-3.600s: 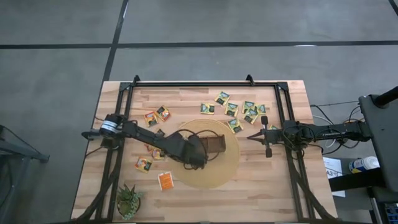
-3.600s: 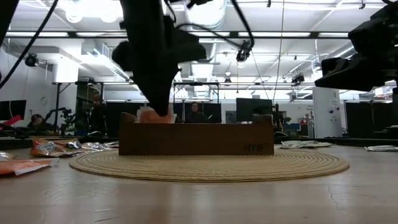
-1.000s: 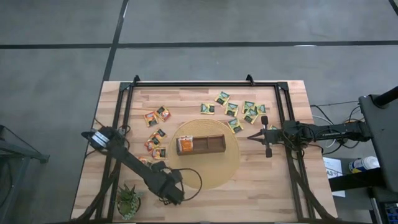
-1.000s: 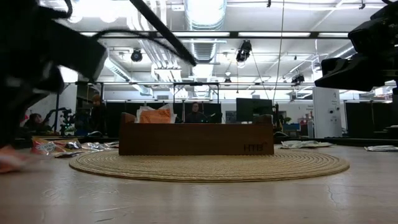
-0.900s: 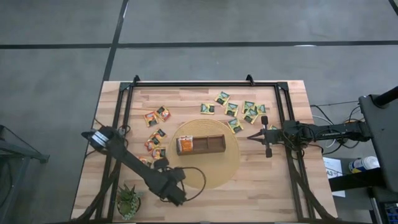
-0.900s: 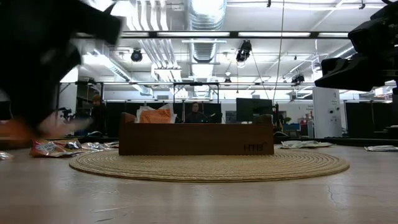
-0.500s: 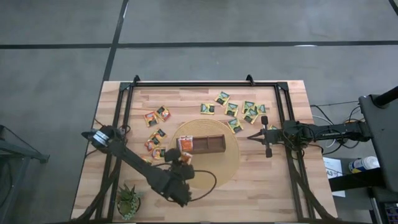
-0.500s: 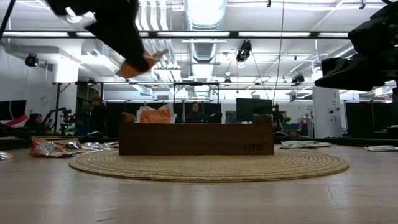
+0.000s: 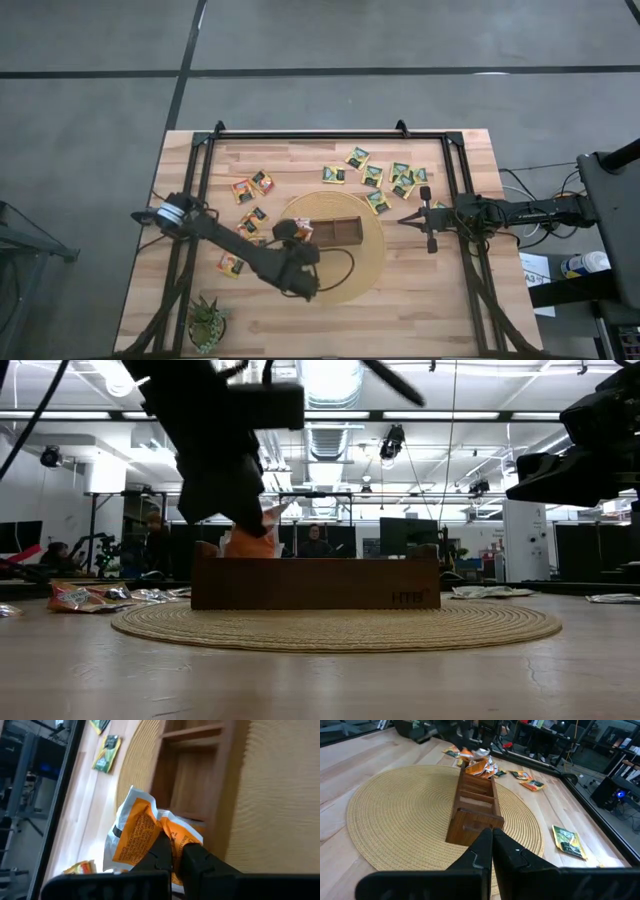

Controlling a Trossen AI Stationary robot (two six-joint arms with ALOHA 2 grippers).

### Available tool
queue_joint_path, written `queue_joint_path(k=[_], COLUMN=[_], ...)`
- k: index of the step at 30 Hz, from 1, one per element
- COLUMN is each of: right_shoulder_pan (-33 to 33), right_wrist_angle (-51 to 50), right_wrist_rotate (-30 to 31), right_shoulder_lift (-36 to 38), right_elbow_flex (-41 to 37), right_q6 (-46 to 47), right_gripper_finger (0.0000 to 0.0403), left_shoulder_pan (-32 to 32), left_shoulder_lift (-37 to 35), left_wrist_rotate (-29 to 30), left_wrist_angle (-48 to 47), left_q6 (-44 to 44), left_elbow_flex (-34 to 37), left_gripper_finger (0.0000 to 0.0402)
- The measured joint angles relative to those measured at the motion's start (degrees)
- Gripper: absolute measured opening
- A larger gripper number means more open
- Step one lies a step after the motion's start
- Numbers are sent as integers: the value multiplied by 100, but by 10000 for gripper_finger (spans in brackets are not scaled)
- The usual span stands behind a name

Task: Pick & Place Tea
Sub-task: Put the white orange tea bag into the left section of the wooden organizer

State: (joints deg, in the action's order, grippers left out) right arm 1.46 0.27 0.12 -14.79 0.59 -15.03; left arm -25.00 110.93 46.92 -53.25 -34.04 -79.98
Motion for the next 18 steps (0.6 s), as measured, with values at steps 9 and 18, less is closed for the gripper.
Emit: queue_joint_path(k=[9, 18], right_shoulder_pan=[-1, 1], right_wrist_angle=[1, 1], right_wrist_rotate=[0, 0], right_shoulder_lift=[0, 0], right_elbow_flex=[0, 0], right_q6=[0, 0], right_gripper_finger=[9, 9], left_shoulder_pan=[226, 298], left_shoulder_lift=[-7, -9], left_wrist_rotate=[20, -255], left_wrist_angle=[22, 33], left_q6=[70, 574], left_elbow_flex=[178, 181], left_gripper_finger=[44, 145])
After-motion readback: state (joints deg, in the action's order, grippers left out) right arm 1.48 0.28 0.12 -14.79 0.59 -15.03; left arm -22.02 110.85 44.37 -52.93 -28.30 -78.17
